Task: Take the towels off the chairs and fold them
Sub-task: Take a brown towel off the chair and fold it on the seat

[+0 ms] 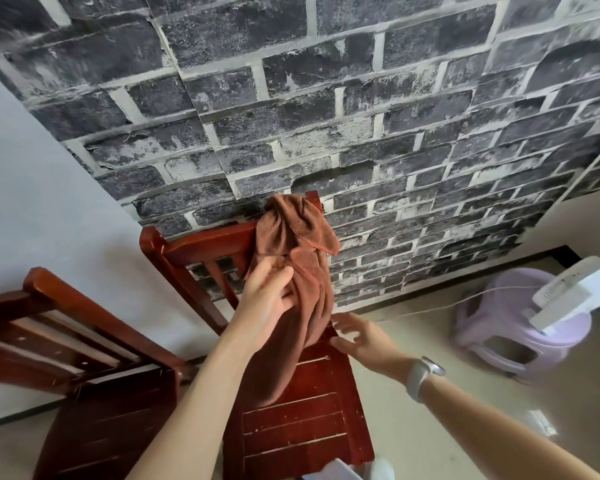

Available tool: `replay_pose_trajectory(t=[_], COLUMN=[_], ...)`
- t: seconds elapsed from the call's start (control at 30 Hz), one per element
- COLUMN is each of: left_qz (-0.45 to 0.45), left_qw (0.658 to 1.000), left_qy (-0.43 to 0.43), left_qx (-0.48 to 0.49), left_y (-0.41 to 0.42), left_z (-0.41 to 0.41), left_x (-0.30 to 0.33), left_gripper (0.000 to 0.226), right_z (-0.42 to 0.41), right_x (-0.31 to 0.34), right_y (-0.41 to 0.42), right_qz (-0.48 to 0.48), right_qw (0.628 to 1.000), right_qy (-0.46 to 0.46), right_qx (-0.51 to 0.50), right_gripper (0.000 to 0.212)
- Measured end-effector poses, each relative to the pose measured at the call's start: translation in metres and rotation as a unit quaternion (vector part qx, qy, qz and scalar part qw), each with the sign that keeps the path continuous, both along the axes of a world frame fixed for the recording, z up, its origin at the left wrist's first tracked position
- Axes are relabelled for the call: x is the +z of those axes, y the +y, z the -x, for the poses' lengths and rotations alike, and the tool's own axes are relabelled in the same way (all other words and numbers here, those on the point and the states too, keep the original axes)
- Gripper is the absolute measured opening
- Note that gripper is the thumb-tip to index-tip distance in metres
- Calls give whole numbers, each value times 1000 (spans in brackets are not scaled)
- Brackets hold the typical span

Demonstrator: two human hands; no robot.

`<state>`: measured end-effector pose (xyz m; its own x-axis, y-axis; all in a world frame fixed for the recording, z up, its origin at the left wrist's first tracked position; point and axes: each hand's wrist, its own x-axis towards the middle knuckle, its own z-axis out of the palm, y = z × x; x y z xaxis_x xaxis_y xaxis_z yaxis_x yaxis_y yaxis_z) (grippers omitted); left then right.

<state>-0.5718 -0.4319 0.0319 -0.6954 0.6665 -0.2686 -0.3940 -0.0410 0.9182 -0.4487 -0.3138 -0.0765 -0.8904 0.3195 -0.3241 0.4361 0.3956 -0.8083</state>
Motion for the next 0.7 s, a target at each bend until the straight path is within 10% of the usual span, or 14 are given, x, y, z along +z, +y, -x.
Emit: replay_pose_trajectory(t=[0.4, 0.57, 0.7], left_qz=[77, 251, 197], left_qw=[980, 954, 953], left_qy=[-46, 141, 152], left_qx=[178, 90, 175], left_y=[-51, -60, -54], left_z=[40, 30, 31], left_x=[3, -27, -30], left_gripper=[28, 13, 24], right_z=[47, 54, 34], right_x=[5, 21, 33], right_y=[18, 40, 65], right_qz=[-82, -133, -249], right_qw=[993, 977, 959], right_qy=[80, 161, 100], right_qx=[-24, -47, 92], right_gripper=[20, 23, 44])
